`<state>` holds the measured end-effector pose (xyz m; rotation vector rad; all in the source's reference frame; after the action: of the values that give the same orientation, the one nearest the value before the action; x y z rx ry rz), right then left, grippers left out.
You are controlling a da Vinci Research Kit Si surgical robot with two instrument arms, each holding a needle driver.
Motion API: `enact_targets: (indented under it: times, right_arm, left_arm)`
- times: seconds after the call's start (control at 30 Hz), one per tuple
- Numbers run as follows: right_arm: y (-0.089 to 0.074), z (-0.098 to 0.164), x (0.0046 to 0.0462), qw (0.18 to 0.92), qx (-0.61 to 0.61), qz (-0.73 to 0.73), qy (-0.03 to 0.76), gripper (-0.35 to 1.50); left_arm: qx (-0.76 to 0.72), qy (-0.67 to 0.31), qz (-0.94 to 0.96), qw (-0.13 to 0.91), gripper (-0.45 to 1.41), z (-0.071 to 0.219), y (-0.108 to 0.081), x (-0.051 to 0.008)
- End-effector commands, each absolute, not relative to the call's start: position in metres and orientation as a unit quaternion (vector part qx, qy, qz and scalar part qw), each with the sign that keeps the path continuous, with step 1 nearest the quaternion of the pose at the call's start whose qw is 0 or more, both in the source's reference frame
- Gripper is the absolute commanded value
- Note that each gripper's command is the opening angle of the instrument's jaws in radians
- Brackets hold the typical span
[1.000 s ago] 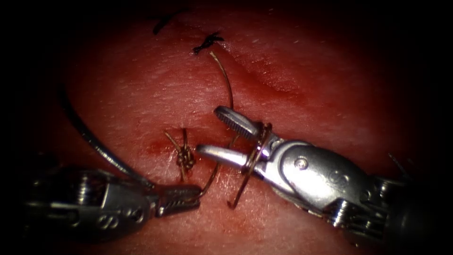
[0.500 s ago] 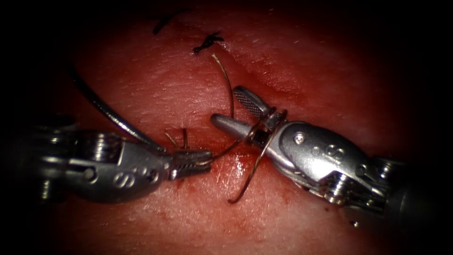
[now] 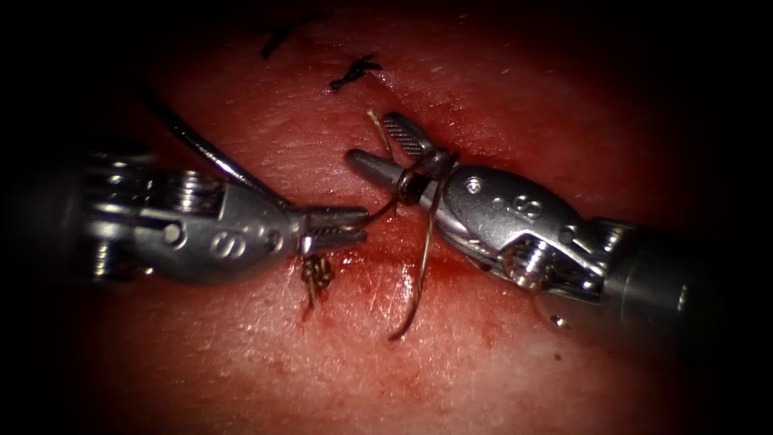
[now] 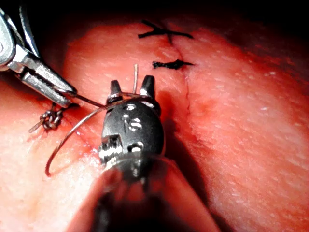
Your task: Wound Closure
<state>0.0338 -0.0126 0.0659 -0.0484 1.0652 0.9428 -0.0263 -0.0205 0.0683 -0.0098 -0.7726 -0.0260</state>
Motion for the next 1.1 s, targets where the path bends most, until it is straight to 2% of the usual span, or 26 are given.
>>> enact_targets:
  times: [0.03,0.2,0.23,0.3,0.6,1.1]
  right_arm:
    - [-0.012,0.067,0.0348,0.757,-0.019,0.436,0.485,0.42]
    - [-0.012,0.067,0.0351,0.759,-0.015,0.442,0.479,0.34]
    - [-0.012,0.067,0.0352,0.759,-0.015,0.442,0.478,-0.28]
    - [-0.012,0.067,0.0352,0.759,-0.015,0.442,0.478,-0.35]
    - [-0.012,0.062,0.0350,0.753,-0.079,0.398,0.518,-0.35]
    - [-0.015,0.058,0.0349,0.740,-0.068,0.390,0.543,-0.35]
  left_arm:
    - [-0.006,-0.377,-0.014,0.926,-0.45,0.069,-0.020,-0.0268]
    - [-0.006,-0.377,-0.013,0.926,-0.45,0.069,-0.020,-0.0267]
    - [-0.005,-0.377,-0.016,0.926,-0.45,0.069,-0.020,-0.0267]
    - [-0.005,-0.377,-0.016,0.926,-0.45,0.069,-0.020,-0.0266]
    - [0.000,-0.371,-0.033,0.928,-0.45,0.070,-0.019,-0.0242]
    - [0.052,-0.335,-0.114,0.934,-0.45,0.076,-0.007,-0.0190]
